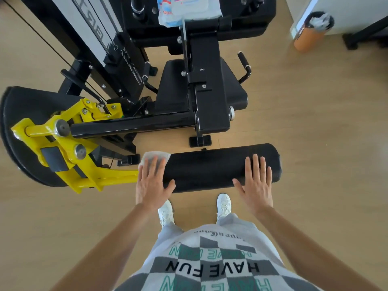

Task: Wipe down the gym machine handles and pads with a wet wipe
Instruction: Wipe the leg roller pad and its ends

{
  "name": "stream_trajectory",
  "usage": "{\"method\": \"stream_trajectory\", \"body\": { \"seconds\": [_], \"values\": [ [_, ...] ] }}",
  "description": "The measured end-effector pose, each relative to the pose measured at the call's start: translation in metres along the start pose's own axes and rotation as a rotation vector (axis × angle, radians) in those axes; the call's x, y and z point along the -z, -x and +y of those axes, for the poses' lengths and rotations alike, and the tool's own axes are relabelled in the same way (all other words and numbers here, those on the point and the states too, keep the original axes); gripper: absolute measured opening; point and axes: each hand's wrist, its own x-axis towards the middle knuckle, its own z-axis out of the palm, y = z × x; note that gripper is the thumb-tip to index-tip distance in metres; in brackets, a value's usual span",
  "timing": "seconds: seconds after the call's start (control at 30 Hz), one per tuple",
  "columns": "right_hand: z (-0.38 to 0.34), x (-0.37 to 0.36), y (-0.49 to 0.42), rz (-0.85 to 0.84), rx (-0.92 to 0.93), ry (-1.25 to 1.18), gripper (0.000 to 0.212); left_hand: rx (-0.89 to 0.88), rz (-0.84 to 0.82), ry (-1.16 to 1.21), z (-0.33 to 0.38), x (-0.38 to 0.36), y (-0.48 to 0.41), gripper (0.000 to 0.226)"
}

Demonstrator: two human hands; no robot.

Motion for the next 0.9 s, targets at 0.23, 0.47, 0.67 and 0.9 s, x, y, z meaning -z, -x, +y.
{"method": "stream_trajectory", "body": {
  "seconds": [0.23,0.47,0.67,0.9],
  "values": [
    [-0.001,0.007,0.001,0.077,-0.033,-0.103,0.065,-0.042,-0.008,0.004,0.034,-0.001,-0.007,0.091],
    [0.001,0.030,-0.034,0.115,-0.062,-0.130,0.057,-0.332,-0.045,-0.029,0.086,-0.008,-0.007,0.087],
    [-0.004,0.021,-0.045,-0.053,-0.027,-0.064,0.071,-0.180,0.042,0.038,0.047,0.000,-0.001,0.077],
    [0.000,0.019,-0.038,-0.037,-0.018,-0.102,0.073,0.021,0.044,0.067,0.047,-0.001,-0.006,0.076]
  ]
}}
